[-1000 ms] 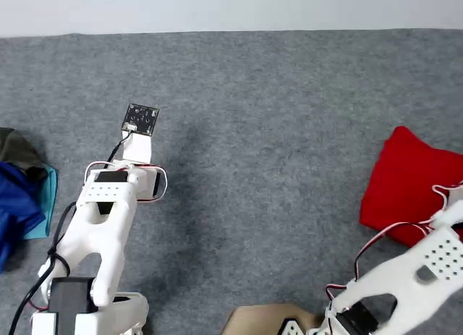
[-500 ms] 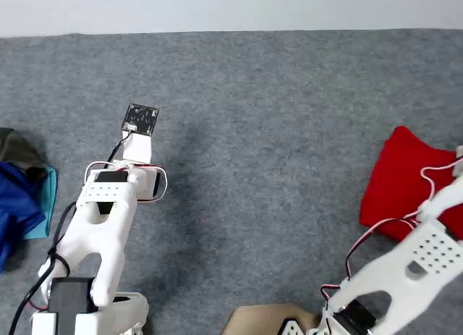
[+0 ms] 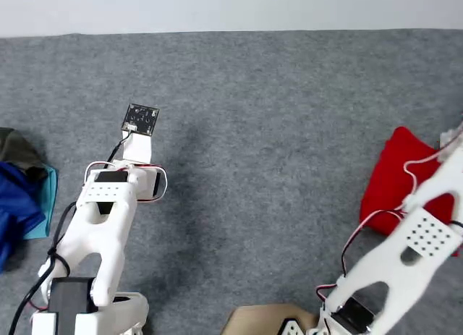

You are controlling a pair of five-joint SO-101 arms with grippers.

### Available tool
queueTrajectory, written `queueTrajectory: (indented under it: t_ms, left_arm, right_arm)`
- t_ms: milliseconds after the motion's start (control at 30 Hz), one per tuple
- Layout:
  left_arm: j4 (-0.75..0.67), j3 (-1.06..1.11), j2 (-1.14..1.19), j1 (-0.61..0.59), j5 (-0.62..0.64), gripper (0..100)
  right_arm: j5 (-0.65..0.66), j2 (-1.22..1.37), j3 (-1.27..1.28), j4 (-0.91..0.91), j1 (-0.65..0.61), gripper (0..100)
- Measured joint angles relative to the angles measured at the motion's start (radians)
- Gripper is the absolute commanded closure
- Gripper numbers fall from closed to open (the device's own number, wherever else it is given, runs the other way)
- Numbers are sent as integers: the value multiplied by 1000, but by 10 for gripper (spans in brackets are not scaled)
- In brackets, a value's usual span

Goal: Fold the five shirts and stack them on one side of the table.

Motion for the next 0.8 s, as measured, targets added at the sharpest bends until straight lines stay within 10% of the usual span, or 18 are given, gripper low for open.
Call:
queueTrajectory:
  t_ms: [367, 800]
  left_arm:
    - [0, 0, 0, 0, -5, 994]
    - [160, -112, 0, 0, -86, 994]
  right_arm:
    - [-138, -115, -170, 126, -143, 990]
    - [-345, -813, 684, 127, -267, 990]
